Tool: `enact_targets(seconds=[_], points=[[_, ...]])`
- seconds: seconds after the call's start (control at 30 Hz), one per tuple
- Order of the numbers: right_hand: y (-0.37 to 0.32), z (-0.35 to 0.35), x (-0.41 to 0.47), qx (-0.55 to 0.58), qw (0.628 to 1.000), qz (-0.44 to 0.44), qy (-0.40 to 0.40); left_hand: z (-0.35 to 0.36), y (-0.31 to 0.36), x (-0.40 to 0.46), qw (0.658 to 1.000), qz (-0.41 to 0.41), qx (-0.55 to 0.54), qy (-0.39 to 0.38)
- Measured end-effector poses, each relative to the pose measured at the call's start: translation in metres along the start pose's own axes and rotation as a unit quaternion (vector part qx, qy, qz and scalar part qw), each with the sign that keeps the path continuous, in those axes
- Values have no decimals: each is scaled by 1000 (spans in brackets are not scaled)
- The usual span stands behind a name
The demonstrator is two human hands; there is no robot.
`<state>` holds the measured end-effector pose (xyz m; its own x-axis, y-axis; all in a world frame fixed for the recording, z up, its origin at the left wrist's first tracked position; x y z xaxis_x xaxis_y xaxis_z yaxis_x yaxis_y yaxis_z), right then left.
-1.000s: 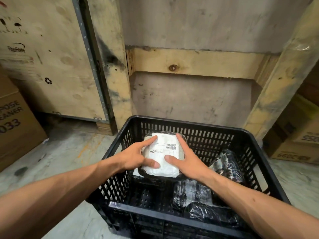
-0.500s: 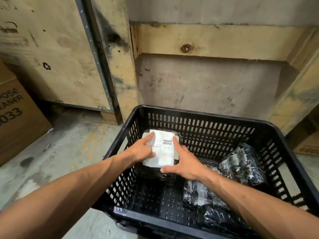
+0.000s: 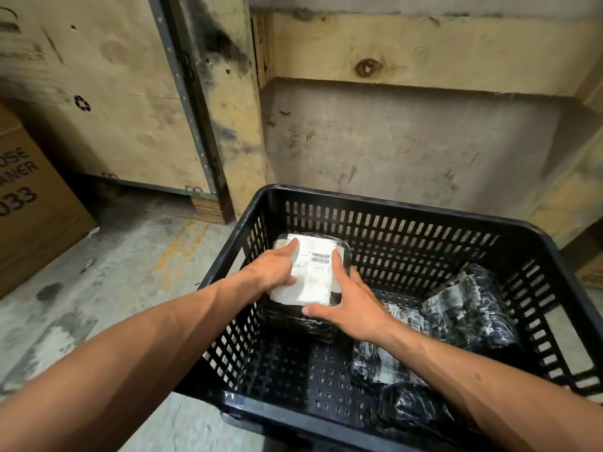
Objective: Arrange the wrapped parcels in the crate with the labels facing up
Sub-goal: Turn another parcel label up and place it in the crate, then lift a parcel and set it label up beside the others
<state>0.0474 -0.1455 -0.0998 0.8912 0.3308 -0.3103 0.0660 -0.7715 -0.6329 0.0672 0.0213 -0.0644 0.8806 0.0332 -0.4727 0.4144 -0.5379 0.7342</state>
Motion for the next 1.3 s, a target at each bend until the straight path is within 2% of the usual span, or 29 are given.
enact_targets(seconds=[0.2, 0.3, 0.37, 0.43, 0.53, 0.6, 0.7, 0.8, 0.9, 1.0, 1.13, 1.3], points=[[-5, -2, -3, -9, 1000, -4, -21, 1, 3, -8, 999, -2, 31, -8], [-11, -15, -9, -27, 998, -30, -47, -6, 9, -16, 997, 10, 68, 28], [-11, -33, -18, -48, 996, -56, -46, -12, 24, -24, 988, 55, 124, 77], [2, -58, -27, -73, 995, -51, -32, -12, 51, -35, 972, 135, 154, 118], [30, -100, -40, -116, 993, -20, 1, 7, 91, -54, 950, 244, 144, 130], [51, -122, -47, -153, 988, 4, 8, 34, 107, -62, 942, 283, 150, 95], [81, -137, -58, -206, 977, 46, -15, 94, 116, -70, 927, 321, 191, -20], [96, -126, -66, -265, 961, 56, -50, 151, 98, -68, 906, 293, 277, -129], [102, -98, -68, -294, 947, 47, -116, 188, 75, -61, 883, 247, 351, -188], [107, -73, -66, -327, 927, 36, -182, 209, 57, -53, 869, 222, 384, -219], [123, -48, -62, -383, 895, 34, -227, 218, 37, -42, 863, 212, 394, -236], [134, -35, -53, -425, 874, 6, -236, 216, 29, -29, 854, 243, 404, -217]])
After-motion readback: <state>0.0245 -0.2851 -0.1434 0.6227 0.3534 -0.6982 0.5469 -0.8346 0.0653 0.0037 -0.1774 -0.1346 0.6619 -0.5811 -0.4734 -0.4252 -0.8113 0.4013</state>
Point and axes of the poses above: each hand's wrist, its own x-axis towards the middle knuckle, its own z-axis out of the palm, y = z × x, the point moved 10 cm from there along x, towards the middle knuckle, and after that the axes turned 6 degrees about -x, right-handed, at the moved point
